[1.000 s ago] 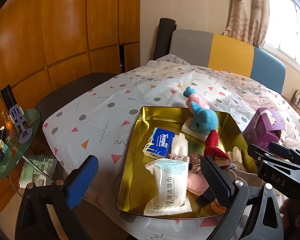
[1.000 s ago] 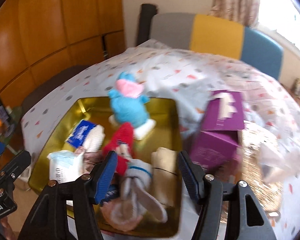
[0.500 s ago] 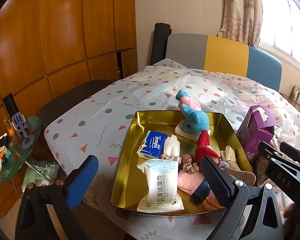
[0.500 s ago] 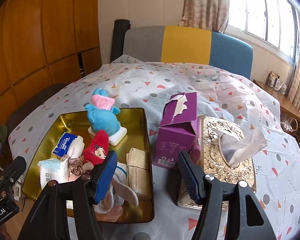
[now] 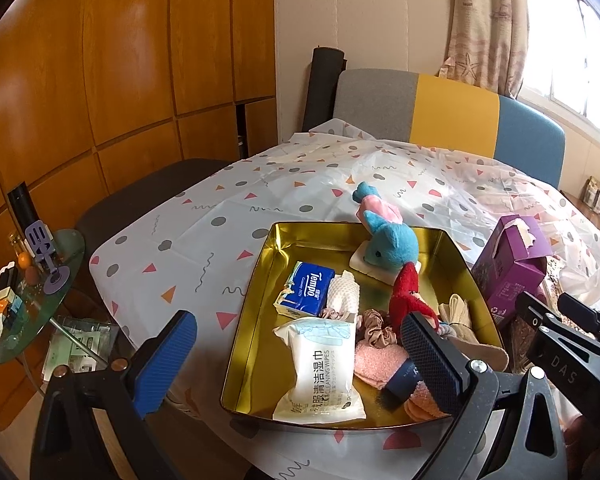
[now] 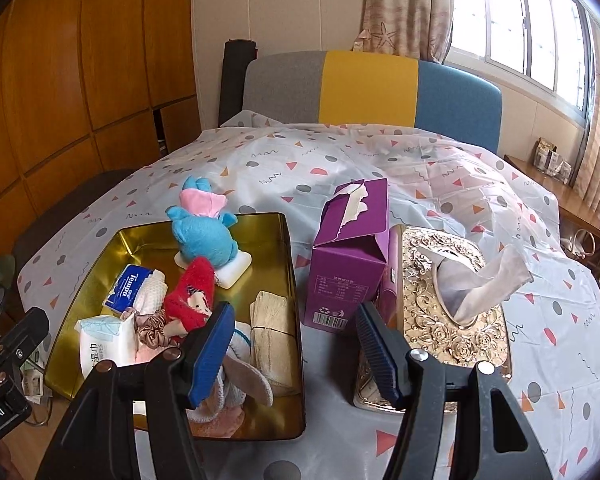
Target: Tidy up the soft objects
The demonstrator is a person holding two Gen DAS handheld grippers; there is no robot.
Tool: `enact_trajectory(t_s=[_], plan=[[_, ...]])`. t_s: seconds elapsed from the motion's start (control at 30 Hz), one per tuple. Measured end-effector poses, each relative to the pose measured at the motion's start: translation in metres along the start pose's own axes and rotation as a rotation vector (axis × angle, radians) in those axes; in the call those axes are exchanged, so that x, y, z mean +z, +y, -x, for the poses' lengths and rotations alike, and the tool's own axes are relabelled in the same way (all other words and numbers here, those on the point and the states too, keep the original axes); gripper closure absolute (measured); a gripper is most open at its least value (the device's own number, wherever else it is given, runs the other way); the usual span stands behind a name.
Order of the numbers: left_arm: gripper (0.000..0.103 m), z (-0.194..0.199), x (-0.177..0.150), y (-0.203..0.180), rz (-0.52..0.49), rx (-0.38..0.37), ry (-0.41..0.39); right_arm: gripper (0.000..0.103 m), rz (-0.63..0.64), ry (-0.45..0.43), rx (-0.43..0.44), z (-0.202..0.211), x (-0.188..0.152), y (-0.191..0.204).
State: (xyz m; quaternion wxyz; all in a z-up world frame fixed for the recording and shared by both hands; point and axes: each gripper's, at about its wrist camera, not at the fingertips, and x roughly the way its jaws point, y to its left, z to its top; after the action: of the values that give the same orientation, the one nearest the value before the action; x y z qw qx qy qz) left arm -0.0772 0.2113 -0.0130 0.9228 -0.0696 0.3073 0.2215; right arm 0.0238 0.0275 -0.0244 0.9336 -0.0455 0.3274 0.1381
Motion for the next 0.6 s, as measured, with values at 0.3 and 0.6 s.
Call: enact_trajectory(t_s=[0.3,0.6], plan=[[0.000,-0.0006,-0.0005,0.0015,0.005,0.007,0.004,0.039,0.004,0.003,0.003,-0.0004,-0.0008,0.0019],[0.000,-0.0002,-0.0021,0.0012,0.006,0.009,0.008,0.039,0.006,0.010,0.007,-0.0022,-0.0011,0.0034]])
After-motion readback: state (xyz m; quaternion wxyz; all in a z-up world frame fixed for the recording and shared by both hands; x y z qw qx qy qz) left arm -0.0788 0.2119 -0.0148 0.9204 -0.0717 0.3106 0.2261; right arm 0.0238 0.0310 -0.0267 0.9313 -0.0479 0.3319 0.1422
